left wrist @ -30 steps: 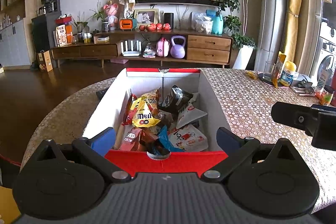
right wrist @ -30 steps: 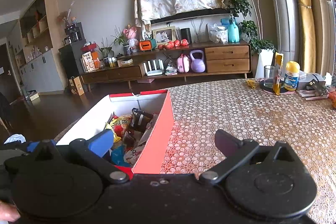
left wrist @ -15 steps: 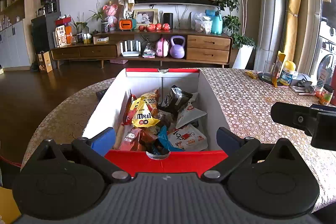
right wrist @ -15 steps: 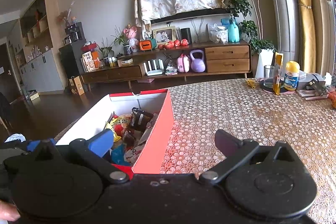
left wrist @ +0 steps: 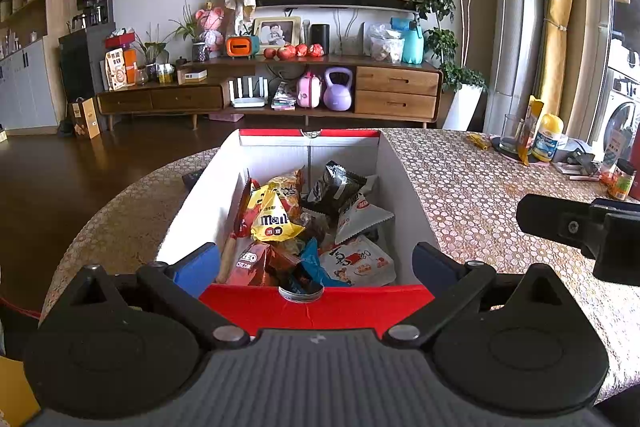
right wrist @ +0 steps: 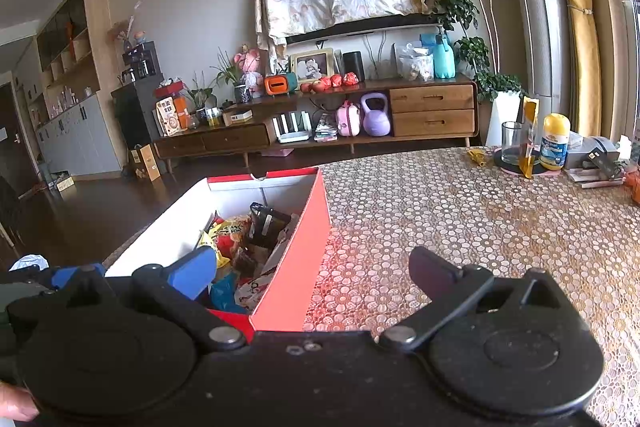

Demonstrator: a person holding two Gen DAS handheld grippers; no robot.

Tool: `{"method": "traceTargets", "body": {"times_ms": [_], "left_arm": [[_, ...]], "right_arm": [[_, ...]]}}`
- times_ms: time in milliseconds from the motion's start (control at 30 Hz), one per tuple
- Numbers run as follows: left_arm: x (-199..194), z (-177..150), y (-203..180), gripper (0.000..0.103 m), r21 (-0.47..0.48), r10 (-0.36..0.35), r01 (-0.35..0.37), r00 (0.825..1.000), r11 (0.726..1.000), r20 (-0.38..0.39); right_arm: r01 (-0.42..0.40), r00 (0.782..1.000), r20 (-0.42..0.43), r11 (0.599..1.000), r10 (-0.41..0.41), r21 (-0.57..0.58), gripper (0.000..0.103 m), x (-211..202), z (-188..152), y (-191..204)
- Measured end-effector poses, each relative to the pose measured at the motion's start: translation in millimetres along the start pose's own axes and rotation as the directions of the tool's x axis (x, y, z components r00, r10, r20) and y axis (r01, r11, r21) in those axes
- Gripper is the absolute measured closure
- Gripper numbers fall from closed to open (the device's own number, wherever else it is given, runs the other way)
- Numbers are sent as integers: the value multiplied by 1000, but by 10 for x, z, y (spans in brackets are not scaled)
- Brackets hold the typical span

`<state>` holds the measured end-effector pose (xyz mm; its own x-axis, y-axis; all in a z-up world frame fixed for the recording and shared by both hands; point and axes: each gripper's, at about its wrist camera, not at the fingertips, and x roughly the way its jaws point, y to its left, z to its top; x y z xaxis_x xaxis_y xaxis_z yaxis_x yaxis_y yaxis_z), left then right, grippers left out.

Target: Organize snacks

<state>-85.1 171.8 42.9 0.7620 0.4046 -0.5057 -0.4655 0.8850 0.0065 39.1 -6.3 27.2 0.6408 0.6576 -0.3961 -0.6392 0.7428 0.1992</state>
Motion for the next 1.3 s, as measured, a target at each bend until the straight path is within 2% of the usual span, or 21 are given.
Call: {"method": "traceTargets", "body": {"times_ms": [1300], "left_arm": [[2,-41,-11,0,2,-1,1,1000,1000,7]], "right_arm": [[2,1000,2,1000,-2,6,0,-19,1,-10]]}}
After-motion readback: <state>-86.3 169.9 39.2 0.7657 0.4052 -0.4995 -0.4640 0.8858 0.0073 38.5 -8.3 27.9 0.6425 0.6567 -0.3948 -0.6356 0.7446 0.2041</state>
